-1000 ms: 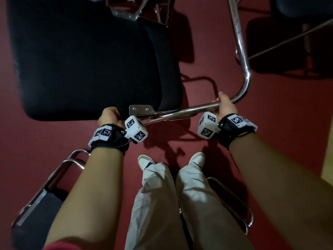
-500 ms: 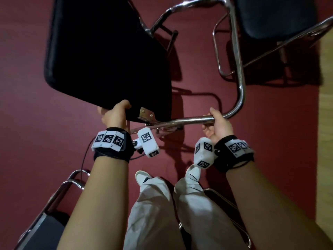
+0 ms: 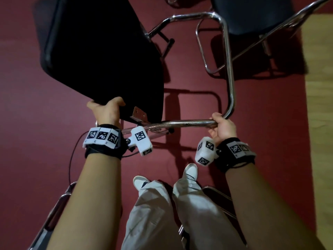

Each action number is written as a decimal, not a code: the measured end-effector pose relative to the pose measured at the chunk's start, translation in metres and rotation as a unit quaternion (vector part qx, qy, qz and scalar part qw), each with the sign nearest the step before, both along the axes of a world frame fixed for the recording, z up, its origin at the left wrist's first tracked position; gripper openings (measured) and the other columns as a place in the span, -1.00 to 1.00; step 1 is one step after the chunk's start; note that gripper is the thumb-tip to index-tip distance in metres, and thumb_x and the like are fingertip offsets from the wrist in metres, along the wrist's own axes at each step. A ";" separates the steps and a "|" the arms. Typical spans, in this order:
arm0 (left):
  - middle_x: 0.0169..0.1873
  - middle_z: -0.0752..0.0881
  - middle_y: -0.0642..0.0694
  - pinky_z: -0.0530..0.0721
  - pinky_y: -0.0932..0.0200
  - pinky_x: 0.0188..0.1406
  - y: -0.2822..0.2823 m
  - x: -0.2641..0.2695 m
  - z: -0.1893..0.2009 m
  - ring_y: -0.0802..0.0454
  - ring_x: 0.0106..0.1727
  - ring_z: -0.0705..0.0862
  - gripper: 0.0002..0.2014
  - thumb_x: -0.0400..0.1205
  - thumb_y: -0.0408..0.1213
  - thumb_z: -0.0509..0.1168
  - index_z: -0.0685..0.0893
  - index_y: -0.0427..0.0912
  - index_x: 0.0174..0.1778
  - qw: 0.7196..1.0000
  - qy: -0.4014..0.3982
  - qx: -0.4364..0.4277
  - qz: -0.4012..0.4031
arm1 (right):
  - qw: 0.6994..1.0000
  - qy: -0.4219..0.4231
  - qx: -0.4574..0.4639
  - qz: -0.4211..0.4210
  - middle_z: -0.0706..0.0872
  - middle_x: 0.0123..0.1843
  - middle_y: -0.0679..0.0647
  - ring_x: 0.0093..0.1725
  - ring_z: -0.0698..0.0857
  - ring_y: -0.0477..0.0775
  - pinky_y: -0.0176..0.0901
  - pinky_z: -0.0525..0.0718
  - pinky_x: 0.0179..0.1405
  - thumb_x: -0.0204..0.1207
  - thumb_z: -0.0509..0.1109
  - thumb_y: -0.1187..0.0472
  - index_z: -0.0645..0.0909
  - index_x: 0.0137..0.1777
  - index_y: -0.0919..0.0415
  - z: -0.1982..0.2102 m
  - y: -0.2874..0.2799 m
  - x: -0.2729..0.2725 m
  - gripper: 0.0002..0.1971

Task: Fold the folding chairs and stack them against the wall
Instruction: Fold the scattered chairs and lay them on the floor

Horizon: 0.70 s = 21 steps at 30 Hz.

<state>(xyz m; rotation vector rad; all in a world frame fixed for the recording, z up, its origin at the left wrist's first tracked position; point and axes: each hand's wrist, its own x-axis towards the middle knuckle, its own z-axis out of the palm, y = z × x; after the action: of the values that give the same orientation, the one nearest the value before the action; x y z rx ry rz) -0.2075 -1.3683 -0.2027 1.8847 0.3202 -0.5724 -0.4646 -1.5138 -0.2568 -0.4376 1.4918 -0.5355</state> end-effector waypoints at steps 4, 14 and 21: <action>0.15 0.63 -0.10 0.58 0.16 -0.28 -0.006 -0.001 0.000 0.03 0.03 0.70 -0.27 0.42 -0.53 0.33 0.29 0.00 0.49 0.999 -0.011 -0.013 -0.028 | 0.999 0.043 -0.020 0.012 0.67 -0.25 0.11 -0.30 0.69 0.07 -0.02 0.74 -0.26 0.69 0.33 0.05 0.49 0.22 0.07 -0.002 0.002 -0.006 -0.80; 0.34 0.47 -0.17 0.74 -0.09 0.25 -0.038 -0.020 0.009 -0.15 0.30 0.59 -0.01 0.10 -0.22 0.44 0.28 -0.10 0.54 0.991 -0.086 0.052 -0.089 | 0.997 -0.034 -0.048 0.045 0.65 -0.35 0.22 -0.41 0.74 0.16 -0.02 0.72 -0.36 0.64 0.33 0.04 0.46 -0.15 0.12 0.032 -0.029 -0.015 -0.79; 0.40 0.41 -0.28 0.47 -0.11 0.50 -0.054 -0.031 0.021 -0.32 0.43 0.45 -0.08 0.29 -0.23 0.53 0.28 -0.19 0.57 0.952 -0.185 0.152 -0.192 | 0.960 -0.212 -0.037 0.180 0.71 -0.38 0.47 -0.29 0.77 0.38 0.07 0.76 -0.19 0.63 0.05 -0.38 0.45 -0.41 0.24 0.077 -0.044 0.004 -0.31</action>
<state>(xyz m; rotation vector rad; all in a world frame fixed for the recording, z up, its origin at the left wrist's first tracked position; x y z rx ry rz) -0.2387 -1.4222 -0.1817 2.3248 -0.2259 -0.4259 -0.4604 -1.5578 -0.1802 -0.5960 0.9538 -0.3654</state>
